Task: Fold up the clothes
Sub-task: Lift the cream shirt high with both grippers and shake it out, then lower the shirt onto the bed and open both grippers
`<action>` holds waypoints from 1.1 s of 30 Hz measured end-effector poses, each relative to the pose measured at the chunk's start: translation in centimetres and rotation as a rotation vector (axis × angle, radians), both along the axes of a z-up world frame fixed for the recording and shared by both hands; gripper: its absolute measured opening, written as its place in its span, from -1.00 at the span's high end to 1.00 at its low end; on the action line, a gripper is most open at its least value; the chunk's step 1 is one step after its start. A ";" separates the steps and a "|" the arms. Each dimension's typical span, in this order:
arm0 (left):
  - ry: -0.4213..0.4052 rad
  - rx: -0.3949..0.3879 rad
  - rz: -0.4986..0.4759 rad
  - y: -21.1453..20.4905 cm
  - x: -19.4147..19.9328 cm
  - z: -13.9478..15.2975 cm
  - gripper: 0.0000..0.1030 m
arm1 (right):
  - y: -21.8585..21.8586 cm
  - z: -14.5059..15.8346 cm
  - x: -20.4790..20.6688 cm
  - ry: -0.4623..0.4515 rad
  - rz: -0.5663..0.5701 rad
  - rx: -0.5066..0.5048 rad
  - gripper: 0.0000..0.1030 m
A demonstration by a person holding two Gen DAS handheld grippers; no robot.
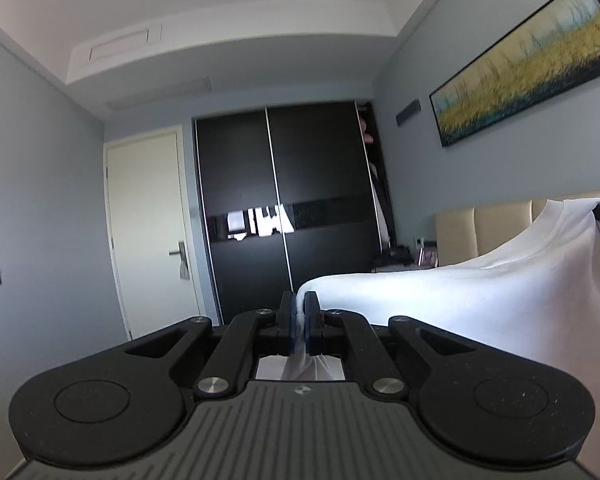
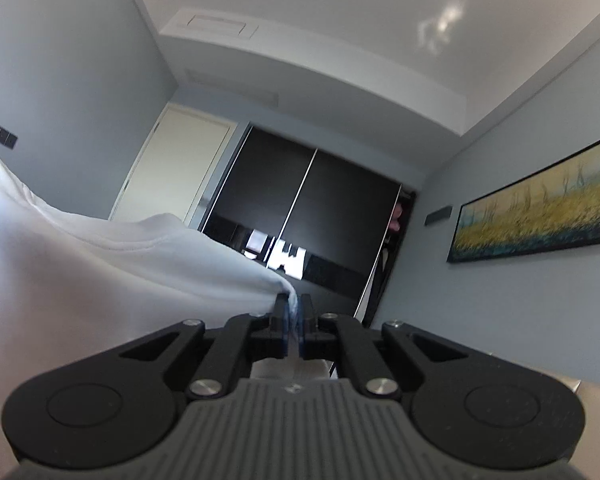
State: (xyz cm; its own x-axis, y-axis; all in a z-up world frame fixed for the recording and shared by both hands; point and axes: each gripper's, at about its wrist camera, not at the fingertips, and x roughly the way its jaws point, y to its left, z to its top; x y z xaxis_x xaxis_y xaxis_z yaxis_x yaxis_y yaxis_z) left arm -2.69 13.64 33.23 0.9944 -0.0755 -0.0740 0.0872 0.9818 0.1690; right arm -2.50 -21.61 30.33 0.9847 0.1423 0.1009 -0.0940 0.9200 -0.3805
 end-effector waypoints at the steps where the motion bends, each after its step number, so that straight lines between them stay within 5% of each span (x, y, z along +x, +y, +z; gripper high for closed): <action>1: 0.033 0.002 0.007 0.2 1.5 -1.1 0.96 | 0.3 -0.8 1.6 0.038 0.000 -0.010 0.91; 8: 0.225 0.012 0.032 0.8 11.8 -8.1 0.96 | 2.3 -7.4 12.2 0.257 -0.020 -0.088 0.91; 19: 0.428 0.087 0.085 2.1 25.7 -19.1 0.96 | 5.5 -17.8 27.7 0.459 -0.036 -0.206 0.91; 31: 0.669 0.192 0.056 1.7 34.7 -31.3 0.95 | 6.5 -30.8 39.3 0.766 0.013 -0.266 0.87; 33: 0.719 0.192 0.049 1.8 35.5 -32.7 0.94 | 6.2 -32.0 40.1 0.818 0.044 -0.263 0.68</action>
